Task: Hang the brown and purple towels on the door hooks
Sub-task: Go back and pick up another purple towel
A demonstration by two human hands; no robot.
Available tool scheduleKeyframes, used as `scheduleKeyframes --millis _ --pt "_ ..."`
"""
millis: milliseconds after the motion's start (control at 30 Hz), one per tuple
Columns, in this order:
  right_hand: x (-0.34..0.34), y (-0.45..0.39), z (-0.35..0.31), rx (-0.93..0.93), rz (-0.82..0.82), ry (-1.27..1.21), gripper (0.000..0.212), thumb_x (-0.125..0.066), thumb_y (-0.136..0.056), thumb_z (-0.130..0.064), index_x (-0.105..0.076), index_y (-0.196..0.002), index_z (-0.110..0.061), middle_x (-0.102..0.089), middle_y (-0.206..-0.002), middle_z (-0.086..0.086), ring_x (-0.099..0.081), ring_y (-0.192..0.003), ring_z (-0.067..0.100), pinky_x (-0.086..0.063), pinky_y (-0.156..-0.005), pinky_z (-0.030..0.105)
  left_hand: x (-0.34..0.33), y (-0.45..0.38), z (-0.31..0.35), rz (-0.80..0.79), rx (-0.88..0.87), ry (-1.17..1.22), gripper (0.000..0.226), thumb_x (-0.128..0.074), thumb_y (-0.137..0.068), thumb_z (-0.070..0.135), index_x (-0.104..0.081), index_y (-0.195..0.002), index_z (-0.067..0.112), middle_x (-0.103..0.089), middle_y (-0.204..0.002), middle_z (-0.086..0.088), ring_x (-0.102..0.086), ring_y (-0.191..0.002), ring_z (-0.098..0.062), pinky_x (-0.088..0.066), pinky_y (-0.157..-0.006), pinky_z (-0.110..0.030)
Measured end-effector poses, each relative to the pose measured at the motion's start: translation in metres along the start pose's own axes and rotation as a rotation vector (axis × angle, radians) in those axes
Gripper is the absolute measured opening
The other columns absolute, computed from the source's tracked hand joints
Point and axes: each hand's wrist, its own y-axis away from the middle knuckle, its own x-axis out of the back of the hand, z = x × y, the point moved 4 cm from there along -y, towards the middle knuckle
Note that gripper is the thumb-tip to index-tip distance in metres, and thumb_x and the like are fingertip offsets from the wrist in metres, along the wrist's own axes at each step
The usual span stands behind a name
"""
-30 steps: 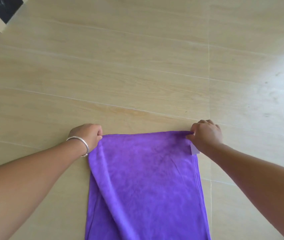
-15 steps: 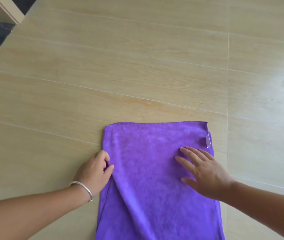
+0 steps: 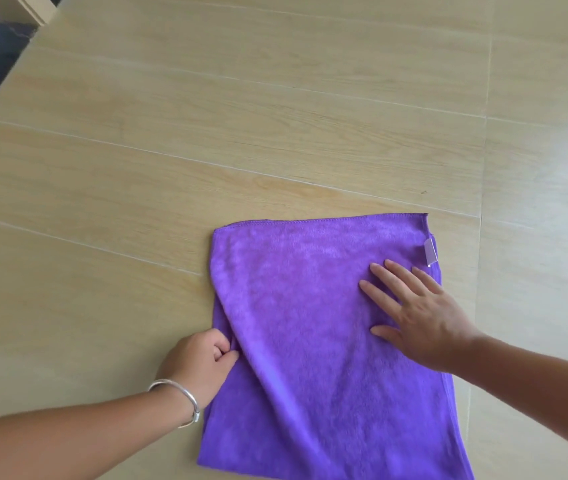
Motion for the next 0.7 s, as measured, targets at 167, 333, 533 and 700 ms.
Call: scheduleKeyframes --millis 167,333,533,700 --pt "0.009 -0.036 0.029 -0.038 -0.023 -0.01 0.074 -0.017 -0.087 -0.066 -0.024 -0.151 -0.028 -0.019 -0.159 0.003 -0.018 -0.146 0.024 -0.017 -0.118 0.043 0.025 -0.039 0.006 0.056 0.023 -0.038 0.024 -0.07 -0.081 0.025 -0.058 -0.061 0.023 -0.061 -0.054 0.012 -0.059 -0.06 -0.015 -0.037 -0.055 -0.025" --pt "0.015 -0.074 0.063 -0.096 -0.06 0.078 0.072 -0.019 -0.091 -0.066 0.005 -0.151 -0.036 0.008 -0.161 -0.005 0.008 -0.148 0.018 -0.003 -0.119 0.038 0.055 -0.081 0.011 0.072 0.055 -0.049 0.023 -0.069 -0.079 0.026 -0.066 -0.064 0.008 -0.065 -0.055 -0.003 -0.062 -0.058 -0.024 -0.049 -0.059 -0.032" --pt "0.021 -0.066 0.049 -0.178 -0.034 0.063 0.07 -0.032 -0.096 -0.056 -0.001 -0.153 -0.03 0.0 -0.162 0.004 0.001 -0.148 0.022 -0.006 -0.12 0.041 0.056 -0.079 0.012 0.125 0.0 -0.036 0.005 -0.068 -0.075 0.015 -0.064 -0.078 0.012 -0.063 -0.067 -0.002 -0.062 -0.069 -0.027 -0.052 -0.068 -0.038" --pt "0.016 -0.005 -0.017 0.123 0.187 -0.077 0.069 -0.055 -0.085 -0.054 -0.044 -0.144 -0.019 -0.038 -0.151 0.013 -0.037 -0.138 0.03 -0.033 -0.111 0.049 0.036 -0.015 0.041 0.19 -0.802 -0.389 0.038 -0.075 -0.07 0.038 -0.056 -0.101 0.027 -0.054 -0.09 0.007 -0.06 -0.078 -0.02 -0.05 -0.066 -0.031"
